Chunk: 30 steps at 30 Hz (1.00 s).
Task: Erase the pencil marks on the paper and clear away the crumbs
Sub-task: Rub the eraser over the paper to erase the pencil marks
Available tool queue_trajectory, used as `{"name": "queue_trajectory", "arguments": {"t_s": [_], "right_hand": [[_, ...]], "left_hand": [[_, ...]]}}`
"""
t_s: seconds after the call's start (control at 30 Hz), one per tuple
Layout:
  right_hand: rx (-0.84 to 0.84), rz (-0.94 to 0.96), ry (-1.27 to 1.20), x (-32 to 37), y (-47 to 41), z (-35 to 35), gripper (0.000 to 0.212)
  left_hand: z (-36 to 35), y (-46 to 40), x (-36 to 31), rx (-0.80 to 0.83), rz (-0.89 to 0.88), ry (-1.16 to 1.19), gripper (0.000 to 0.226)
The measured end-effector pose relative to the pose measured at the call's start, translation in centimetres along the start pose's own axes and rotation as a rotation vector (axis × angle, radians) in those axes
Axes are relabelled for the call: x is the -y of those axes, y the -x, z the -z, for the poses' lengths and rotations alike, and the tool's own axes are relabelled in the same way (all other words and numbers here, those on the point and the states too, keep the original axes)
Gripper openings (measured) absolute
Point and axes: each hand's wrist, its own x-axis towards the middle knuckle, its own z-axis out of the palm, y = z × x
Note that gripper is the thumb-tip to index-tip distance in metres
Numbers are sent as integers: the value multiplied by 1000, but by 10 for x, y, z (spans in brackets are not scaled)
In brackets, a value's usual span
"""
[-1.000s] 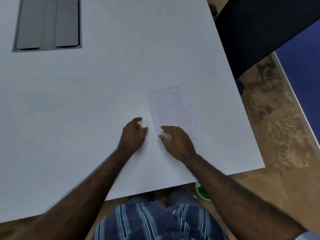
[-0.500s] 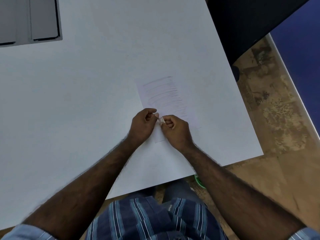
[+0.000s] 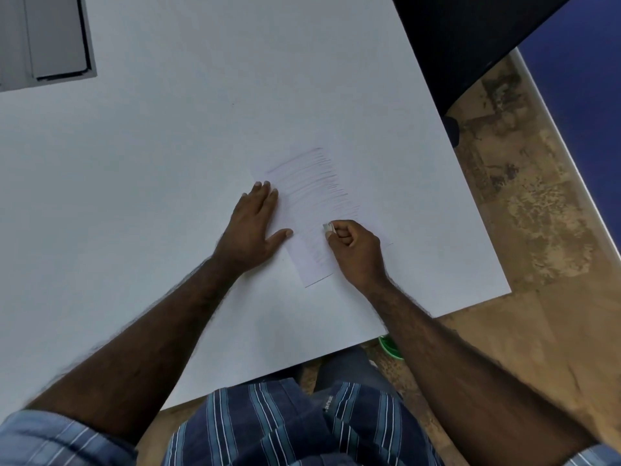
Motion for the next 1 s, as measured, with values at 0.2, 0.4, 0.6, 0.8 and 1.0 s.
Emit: {"name": "queue_trajectory", "arguments": {"t_s": [0.2, 0.4, 0.6, 0.8, 1.0], "right_hand": [[11, -72, -45, -13, 12, 14, 13], [33, -136, -53, -28, 29, 28, 15], [83, -184, -89, -31, 40, 41, 13], [154, -237, -72, -42, 49, 60, 16], [197, -282, -112, -47, 54, 80, 16]], "left_hand": [[-12, 11, 1, -29, 29, -64, 81], [-22, 25, -9, -108, 19, -71, 77], [-26, 28, -26, -79, -40, -56, 81], [-30, 31, -33, -28, -28, -143, 91], [-32, 38, -47, -2, -36, -188, 95]]}}
